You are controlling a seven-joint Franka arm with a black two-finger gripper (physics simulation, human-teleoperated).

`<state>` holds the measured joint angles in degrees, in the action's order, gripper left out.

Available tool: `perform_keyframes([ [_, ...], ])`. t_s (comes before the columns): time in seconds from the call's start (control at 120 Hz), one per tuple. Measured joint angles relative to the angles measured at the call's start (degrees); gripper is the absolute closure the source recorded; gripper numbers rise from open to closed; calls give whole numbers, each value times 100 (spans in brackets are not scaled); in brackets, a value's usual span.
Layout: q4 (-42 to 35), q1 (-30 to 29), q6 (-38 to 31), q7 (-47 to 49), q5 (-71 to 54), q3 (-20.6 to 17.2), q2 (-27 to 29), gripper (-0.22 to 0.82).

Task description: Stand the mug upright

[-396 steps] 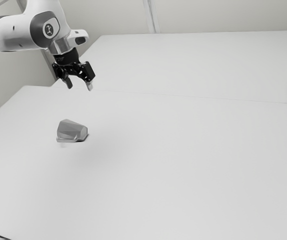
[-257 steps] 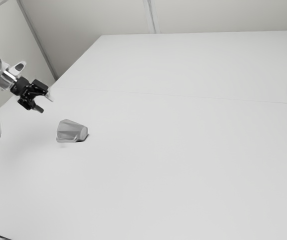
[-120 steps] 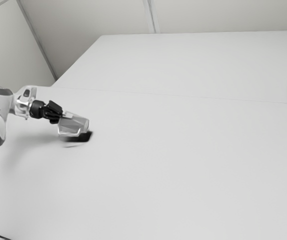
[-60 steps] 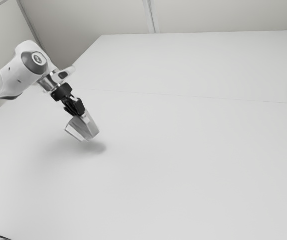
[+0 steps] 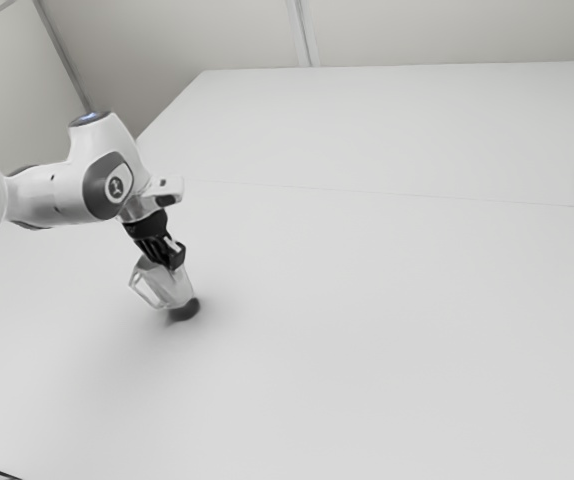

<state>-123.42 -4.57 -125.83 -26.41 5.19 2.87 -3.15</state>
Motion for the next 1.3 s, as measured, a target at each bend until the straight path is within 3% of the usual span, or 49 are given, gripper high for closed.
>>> perform_keyframes([
  [0.233, -393, -9, -699, 544, -84, -61, -113, 76],
  [0.475, -411, 50, -909, 864, -36, -136, -125, 32],
  [0.667, -311, -9, -857, 1026, -29, -269, 291, 13],
  [0.833, 865, 69, -102, 1127, -24, -295, 211, 6],
  [1.075, 3098, 46, 1522, 1232, -33, -267, -504, 2],
  [1.3, 4002, 89, 2665, 1315, -216, -298, -571, 1],
])
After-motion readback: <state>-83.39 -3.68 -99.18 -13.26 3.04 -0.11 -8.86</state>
